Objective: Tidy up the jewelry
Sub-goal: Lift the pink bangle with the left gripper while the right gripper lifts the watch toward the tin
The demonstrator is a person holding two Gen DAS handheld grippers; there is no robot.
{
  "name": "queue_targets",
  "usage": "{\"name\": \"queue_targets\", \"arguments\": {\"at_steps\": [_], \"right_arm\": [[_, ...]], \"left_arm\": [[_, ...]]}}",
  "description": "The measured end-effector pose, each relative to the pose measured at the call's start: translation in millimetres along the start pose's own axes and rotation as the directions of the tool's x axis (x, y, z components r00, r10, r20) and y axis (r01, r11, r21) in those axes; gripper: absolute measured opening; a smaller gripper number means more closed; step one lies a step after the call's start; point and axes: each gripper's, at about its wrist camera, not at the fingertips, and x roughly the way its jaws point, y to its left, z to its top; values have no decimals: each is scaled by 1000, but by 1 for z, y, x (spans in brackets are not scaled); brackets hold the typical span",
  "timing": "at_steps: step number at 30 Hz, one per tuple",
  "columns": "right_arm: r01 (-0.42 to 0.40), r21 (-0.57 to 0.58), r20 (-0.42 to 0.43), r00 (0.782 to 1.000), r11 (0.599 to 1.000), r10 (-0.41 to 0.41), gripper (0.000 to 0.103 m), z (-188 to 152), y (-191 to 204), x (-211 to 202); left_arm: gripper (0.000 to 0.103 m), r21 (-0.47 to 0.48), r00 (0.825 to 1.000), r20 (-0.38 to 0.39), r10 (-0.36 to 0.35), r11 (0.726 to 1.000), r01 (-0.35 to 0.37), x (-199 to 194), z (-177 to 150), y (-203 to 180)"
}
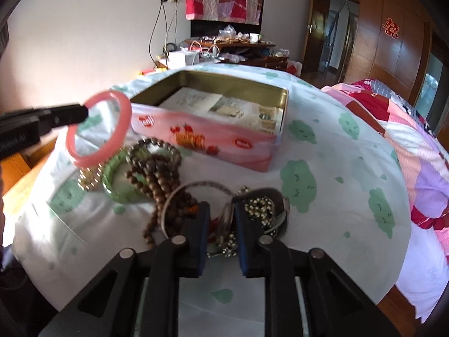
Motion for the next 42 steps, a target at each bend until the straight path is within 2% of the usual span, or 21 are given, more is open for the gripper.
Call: {"name": "queue_targets", "arguments": {"at_steps": [2, 3, 5, 14, 18, 24, 36, 42], "right_arm": [[13, -9, -17, 1000, 1000, -13, 20, -2, 0, 4], [9, -2, -12, 1000, 1000, -9, 14, -2, -2, 3], [7, 0, 1, 1000, 1000, -7, 14, -2, -2, 0], [-39, 64, 154, 988, 997, 29, 13, 17, -15, -42], [-36, 82, 204, 979, 996, 19, 12, 26, -22, -58], [-52, 87, 244, 969, 995, 29, 10, 33, -29, -67], [-48, 72, 265, 964, 996, 27, 10, 35, -35, -70], [-61, 72, 336, 941, 996, 33, 10, 47, -41, -93]], "left_arm": [[10, 1, 1000, -1, 1, 1000, -1, 0, 0, 0], [10, 0, 1000, 0, 1, 1000, -1, 0, 0, 0], [10, 0, 1000, 0, 1, 1000, -1, 0, 0, 0], [10, -1, 1000, 3, 1, 1000, -1, 0, 0, -1], [10, 4, 1000, 7, 0, 1000, 0, -1, 1, -3], [10, 3, 1000, 10, -1, 1000, 1, -2, 2, -3], [10, 15, 1000, 25, -10, 1000, 9, -8, 13, -5], [10, 21, 999, 35, -7, 1000, 6, -8, 18, -6]]}}
